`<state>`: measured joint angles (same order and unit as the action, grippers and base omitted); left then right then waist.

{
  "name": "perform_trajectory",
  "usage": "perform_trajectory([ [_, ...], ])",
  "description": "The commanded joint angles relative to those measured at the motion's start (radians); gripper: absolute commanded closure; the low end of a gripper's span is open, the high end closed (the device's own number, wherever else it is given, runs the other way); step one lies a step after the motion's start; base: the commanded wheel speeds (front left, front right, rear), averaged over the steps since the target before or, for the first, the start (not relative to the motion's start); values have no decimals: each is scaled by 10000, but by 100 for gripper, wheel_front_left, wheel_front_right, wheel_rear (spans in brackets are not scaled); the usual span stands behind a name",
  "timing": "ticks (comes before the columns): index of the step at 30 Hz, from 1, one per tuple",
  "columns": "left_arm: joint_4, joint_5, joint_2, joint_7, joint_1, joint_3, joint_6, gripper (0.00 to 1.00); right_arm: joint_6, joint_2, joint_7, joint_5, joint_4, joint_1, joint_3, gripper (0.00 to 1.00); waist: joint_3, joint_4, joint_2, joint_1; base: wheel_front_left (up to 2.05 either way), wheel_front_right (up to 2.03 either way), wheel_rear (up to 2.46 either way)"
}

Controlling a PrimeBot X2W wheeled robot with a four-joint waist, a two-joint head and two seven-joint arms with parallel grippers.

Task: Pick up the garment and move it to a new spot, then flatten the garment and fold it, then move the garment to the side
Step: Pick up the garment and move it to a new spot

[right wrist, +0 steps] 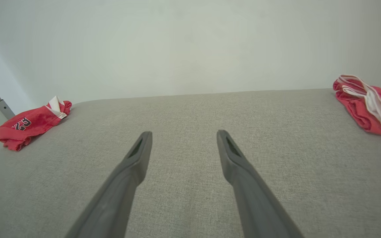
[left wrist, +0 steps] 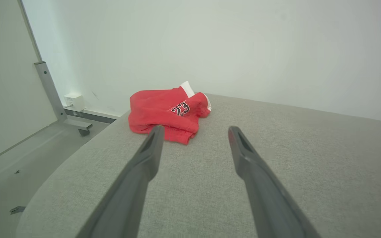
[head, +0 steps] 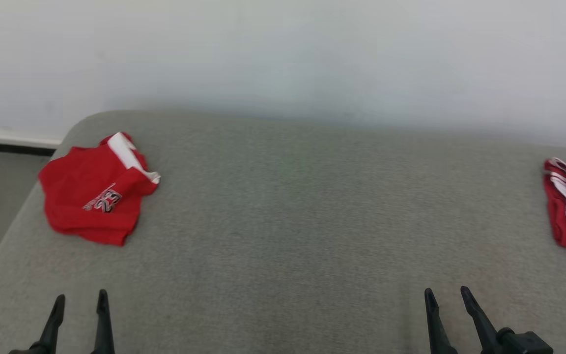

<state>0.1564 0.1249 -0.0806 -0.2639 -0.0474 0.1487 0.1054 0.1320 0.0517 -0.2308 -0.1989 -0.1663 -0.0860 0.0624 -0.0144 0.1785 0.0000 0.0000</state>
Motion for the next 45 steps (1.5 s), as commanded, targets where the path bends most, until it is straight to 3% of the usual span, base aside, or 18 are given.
perform_trajectory([
  [1,21,80,-89,-1,95,88,-48,0,-30,-17,-76,-62,-56,67,55,0,100,994,0,0,0,0,0],
  [12,-5,193,-141,-1,-32,258,-173,0,-30,-16,-160,-94,-357,410,299,0,289,2771,0,0,0,0,0],
  [21,-64,258,-99,0,-151,383,-274,0,-30,-14,-208,-104,-538,627,428,0,388,3369,0,0,0,0,0],
  [35,63,496,-50,0,509,512,-311,0,-30,-13,-130,200,-477,879,225,0,794,2966,0,0,0,0,0],
  [45,710,932,-812,0,3325,599,-44,0,-31,177,273,843,234,1534,-396,0,2165,1571,0,0,0,0,0],
])
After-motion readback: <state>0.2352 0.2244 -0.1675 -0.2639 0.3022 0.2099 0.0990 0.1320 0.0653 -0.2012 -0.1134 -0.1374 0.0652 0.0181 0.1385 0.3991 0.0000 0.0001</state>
